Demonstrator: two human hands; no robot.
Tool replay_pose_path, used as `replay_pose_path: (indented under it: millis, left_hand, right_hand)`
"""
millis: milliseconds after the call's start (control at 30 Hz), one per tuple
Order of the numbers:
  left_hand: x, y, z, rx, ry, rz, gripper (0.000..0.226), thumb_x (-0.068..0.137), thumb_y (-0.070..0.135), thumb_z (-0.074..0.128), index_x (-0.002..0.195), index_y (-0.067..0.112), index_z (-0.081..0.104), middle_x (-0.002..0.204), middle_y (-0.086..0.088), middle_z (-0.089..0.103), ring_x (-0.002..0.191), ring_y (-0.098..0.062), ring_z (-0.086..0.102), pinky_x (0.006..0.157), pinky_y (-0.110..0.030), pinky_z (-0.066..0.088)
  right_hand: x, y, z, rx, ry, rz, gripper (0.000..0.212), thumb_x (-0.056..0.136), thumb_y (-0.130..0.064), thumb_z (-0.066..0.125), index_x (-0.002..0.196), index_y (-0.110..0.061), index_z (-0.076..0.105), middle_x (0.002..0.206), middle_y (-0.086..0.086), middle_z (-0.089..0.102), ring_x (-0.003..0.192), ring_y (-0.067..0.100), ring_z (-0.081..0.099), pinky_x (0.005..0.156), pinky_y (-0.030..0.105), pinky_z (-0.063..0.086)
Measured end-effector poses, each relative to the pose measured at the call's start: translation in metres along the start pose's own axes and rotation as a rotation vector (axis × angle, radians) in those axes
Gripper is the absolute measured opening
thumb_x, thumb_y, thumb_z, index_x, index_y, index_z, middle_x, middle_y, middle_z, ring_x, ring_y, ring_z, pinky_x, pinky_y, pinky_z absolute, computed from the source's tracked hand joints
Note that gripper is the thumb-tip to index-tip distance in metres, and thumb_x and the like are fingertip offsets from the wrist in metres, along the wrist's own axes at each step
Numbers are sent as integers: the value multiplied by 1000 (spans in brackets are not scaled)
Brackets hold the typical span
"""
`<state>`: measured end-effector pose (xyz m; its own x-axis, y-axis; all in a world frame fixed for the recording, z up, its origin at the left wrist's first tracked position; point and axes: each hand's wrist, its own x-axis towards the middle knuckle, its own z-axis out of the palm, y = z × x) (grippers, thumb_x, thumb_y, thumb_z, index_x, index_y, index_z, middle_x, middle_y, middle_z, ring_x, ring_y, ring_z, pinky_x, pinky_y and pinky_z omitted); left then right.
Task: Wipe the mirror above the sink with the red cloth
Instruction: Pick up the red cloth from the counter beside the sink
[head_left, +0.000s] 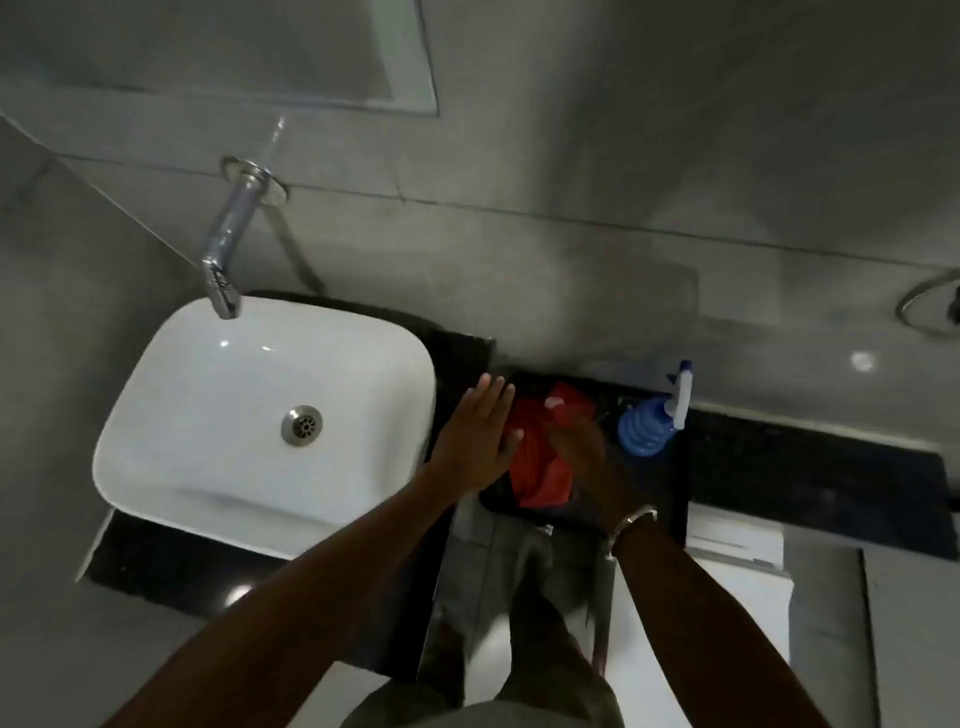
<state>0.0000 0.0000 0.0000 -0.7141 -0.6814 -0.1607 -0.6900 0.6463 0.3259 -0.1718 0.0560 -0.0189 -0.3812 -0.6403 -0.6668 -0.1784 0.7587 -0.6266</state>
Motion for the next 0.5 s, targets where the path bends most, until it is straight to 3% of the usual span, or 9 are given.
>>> replay_pose_path:
  millis: [100,200,267,367,433,500]
  left_hand:
    - [12,0,33,0,-100,-50,69,108,41,35,162,4,16,172,-19,14,161,-33,3,132,-42,5]
    - [16,1,53,-55,-162,-86,68,109,42,32,163,6,13,173,-15,10,161,-31,-2,128,-37,-2]
    - [14,0,56,-117,-183,-101,67,109,42,33,163,7,14,174,-13,9,161,-29,-3,125,-35,-1]
    - [13,5,44,-418,-245,-210,64,109,42,36,163,14,17,174,-7,10,161,-23,-2,128,-41,10]
    - [14,9,25,-751,-217,-364,57,109,42,37,161,22,25,173,-5,17,159,-19,15,128,-40,22]
    - [14,13,-3,-1119,-117,-504,40,111,37,35,148,28,47,159,-5,44,143,-3,46,119,-26,40]
  right_hand:
    - [21,21,18,35,61,351,84,103,-36,61,166,-2,16,171,21,24,158,39,28,128,50,29]
    - [28,23,32,14,123,453,90,98,-37,67,163,-2,15,170,22,27,157,40,29,126,52,30]
    - [29,23,33,71,119,406,85,97,-29,69,160,1,20,162,25,41,150,41,44,120,49,40]
    - [25,15,26,198,51,236,66,96,-16,64,157,-4,39,152,23,55,140,40,55,116,48,46]
    - [18,-5,17,231,38,133,56,93,-13,65,148,-8,53,142,22,63,131,38,61,113,47,49]
    - [4,-42,6,132,33,46,46,92,-18,68,136,-5,61,130,20,67,119,35,66,104,42,54]
